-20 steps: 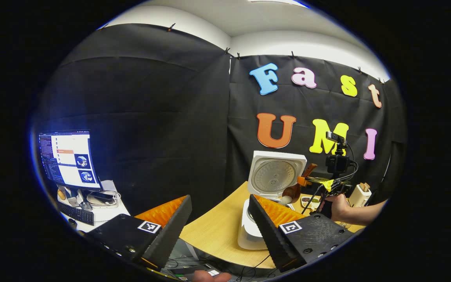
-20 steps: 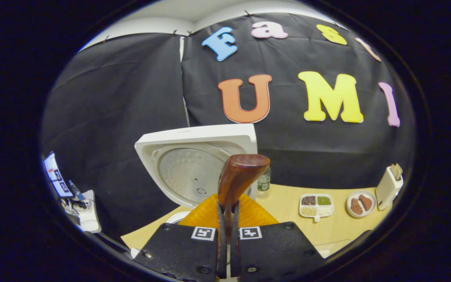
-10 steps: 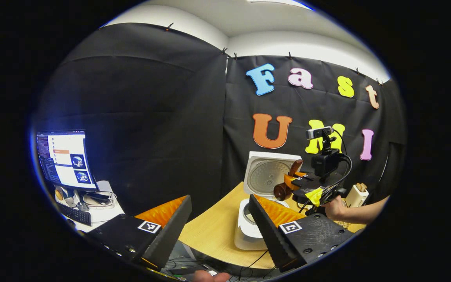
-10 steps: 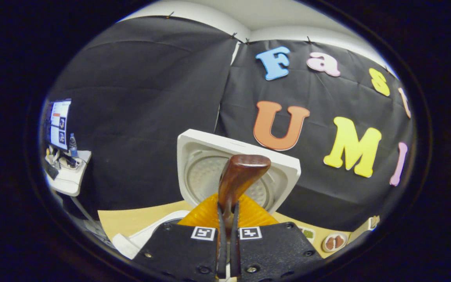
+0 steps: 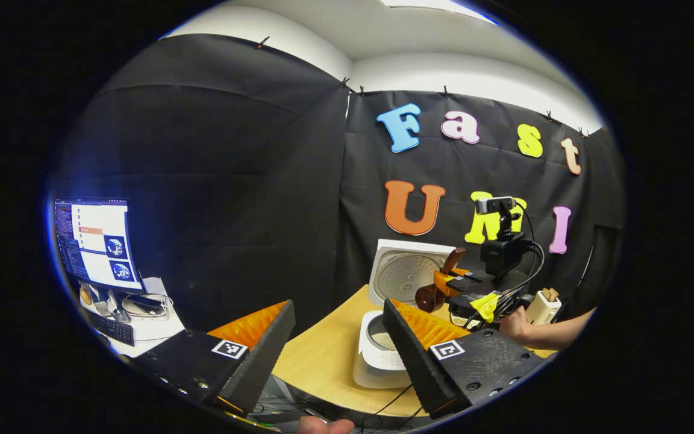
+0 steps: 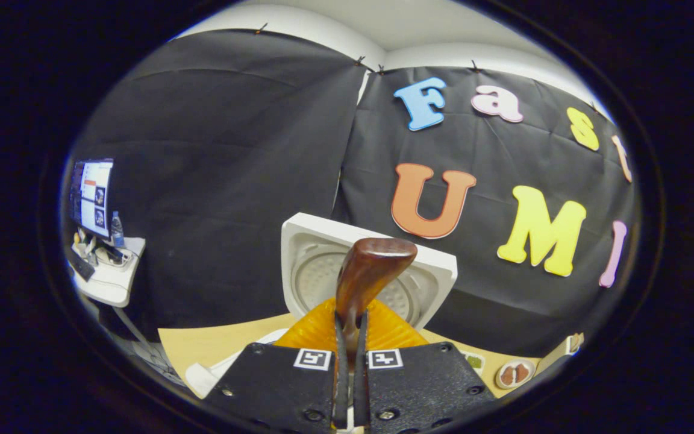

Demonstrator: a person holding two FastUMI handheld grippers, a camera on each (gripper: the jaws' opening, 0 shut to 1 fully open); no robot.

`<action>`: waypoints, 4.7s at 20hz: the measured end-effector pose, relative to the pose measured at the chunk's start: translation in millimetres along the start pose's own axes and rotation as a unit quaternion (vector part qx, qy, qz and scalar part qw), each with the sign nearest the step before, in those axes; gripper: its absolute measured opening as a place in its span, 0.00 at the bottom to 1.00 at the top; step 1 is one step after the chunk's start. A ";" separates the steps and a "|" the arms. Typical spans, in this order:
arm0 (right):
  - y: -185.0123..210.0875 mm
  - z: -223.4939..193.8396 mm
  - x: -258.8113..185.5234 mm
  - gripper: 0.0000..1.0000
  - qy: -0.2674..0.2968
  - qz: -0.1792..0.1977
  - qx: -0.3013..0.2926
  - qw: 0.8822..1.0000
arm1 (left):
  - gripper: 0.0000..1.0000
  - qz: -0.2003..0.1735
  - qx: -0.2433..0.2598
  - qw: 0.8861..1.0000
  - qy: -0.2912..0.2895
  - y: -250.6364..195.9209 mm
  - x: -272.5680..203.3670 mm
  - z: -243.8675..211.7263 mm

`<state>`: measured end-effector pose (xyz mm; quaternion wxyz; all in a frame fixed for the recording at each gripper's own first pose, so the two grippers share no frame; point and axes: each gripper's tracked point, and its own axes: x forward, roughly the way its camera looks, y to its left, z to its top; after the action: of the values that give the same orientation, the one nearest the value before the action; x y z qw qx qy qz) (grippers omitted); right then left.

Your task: Close the left gripper, press the button to open the rice cooker; take a wooden spoon from the chopstick holder with the right hand, scoop a spoonful of rice and pour it into the rice cooker, then put the wooden spoon back into the chopstick holder.

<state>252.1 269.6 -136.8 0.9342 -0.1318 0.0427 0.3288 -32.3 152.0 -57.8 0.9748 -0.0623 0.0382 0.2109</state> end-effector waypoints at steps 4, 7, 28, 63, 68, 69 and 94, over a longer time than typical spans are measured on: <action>-19.9 13.9 -40.3 0.09 -0.002 -0.007 0.076 0.997 | 0.95 -0.025 -0.002 1.000 0.000 -26.1 4.5 2.4; -48.4 29.6 -73.8 0.09 -0.012 -0.018 0.116 0.993 | 0.94 -0.052 0.000 0.999 0.000 -47.3 6.1 2.6; -345.2 -158.6 -301.2 0.09 0.063 -0.330 0.283 0.898 | 0.94 -0.165 0.020 0.986 0.024 -191.8 6.5 -15.4; -378.6 -239.8 -313.3 0.91 0.101 -0.355 0.289 0.883 | 0.94 -0.130 0.040 0.991 -0.002 -210.6 57.4 25.6; -371.5 -160.6 -341.7 1.00 0.062 -0.361 0.227 0.903 | 0.94 -0.109 0.024 0.994 0.000 -199.7 94.3 40.2; -363.6 -144.7 -345.3 1.00 0.056 -0.356 0.214 0.908 | 0.94 -0.102 0.028 0.994 -0.002 -196.7 105.4 45.3; -218.8 -104.4 -415.9 1.00 0.092 -0.343 0.201 0.913 | 0.94 -0.088 0.038 0.982 0.163 -203.5 363.4 5.3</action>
<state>65.3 -173.8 -120.3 0.9882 0.0221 0.1458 -0.0407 382.6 116.6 -67.8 0.9718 -0.0624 0.1993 0.1093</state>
